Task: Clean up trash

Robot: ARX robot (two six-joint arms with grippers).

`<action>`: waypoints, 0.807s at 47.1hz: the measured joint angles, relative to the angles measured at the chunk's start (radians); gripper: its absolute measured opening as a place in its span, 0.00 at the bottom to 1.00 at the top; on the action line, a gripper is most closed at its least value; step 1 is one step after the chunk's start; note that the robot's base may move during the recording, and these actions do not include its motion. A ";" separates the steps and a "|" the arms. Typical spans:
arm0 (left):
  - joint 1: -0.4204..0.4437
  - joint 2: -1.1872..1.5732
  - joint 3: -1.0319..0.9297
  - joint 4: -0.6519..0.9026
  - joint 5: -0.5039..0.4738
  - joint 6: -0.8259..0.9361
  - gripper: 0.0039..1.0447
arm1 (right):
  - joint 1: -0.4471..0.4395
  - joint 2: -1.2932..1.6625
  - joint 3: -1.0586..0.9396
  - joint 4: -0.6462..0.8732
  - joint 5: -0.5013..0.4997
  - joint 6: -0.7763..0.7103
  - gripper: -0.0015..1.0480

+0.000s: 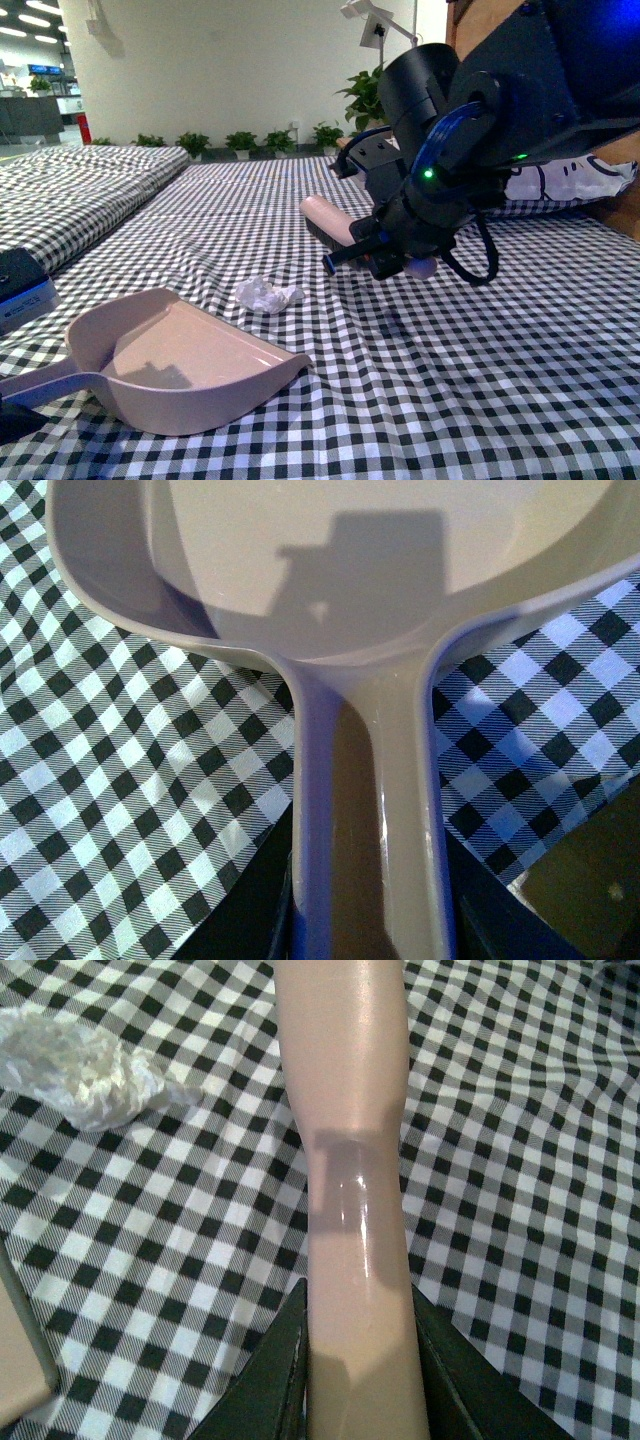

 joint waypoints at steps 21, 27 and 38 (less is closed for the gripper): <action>0.000 0.000 0.000 0.000 0.000 0.000 0.24 | 0.036 0.203 0.211 -0.117 0.043 -0.045 0.20; 0.000 0.000 0.000 0.000 0.000 0.000 0.24 | 0.039 0.212 0.219 -0.148 0.019 -0.047 0.20; 0.000 0.000 0.000 0.000 0.000 0.000 0.24 | 0.037 0.162 0.135 -0.167 -0.245 -0.063 0.20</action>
